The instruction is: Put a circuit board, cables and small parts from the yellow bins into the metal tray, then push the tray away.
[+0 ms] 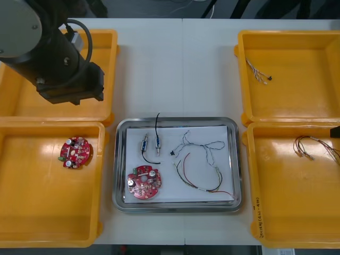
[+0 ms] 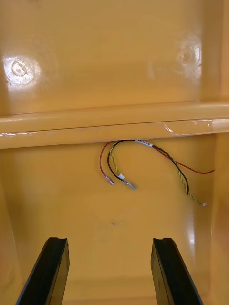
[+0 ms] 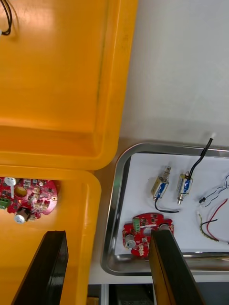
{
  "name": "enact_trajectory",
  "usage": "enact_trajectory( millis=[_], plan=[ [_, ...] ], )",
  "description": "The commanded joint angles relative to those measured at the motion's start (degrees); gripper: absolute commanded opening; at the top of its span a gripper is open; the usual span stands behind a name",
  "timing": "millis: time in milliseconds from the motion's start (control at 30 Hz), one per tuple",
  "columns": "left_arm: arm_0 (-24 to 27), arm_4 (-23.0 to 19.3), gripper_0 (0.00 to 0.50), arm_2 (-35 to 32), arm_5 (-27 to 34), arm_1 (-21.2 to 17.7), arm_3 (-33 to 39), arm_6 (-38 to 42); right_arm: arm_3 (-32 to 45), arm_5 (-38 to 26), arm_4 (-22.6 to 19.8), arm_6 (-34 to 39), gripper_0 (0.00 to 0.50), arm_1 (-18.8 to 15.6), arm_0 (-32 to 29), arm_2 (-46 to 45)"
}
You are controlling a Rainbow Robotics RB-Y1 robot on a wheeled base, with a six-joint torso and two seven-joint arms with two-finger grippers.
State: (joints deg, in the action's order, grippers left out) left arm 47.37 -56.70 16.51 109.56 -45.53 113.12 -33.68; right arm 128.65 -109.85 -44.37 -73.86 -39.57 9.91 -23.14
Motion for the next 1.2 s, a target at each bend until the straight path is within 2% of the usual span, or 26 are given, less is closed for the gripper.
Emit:
enact_trajectory(
  millis=[33, 200, 367, 800, 1200],
  plan=[
    [-4.0, -1.4, 0.500, -5.6, 0.4, -4.4, 4.0, -4.8, 1.7, -0.2, 0.2, 2.4, 0.500, 0.2, -0.7, 0.5],
    [-8.3, -2.3, 0.500, -9.6, 0.4, -6.3, 6.5, -6.3, 1.7, -0.2, 0.2, 2.4, 0.500, 0.2, -0.7, 0.5],
    [-13.6, -2.9, 0.500, -15.5, 0.4, -7.5, 8.3, -11.4, 1.7, -0.2, 0.2, 2.4, 0.500, 0.2, -0.7, 0.5],
    [-25.9, -2.8, 0.500, -26.4, 0.4, -8.1, 13.1, -19.8, 1.7, -0.2, 0.2, 2.4, 0.500, 0.2, -0.7, 0.5],
    [-35.5, -2.5, 0.500, -32.3, 0.4, -8.0, 17.3, -22.1, 2.3, -0.2, 0.3, 3.2, 0.500, -0.5, -1.3, 0.4]
  ],
)
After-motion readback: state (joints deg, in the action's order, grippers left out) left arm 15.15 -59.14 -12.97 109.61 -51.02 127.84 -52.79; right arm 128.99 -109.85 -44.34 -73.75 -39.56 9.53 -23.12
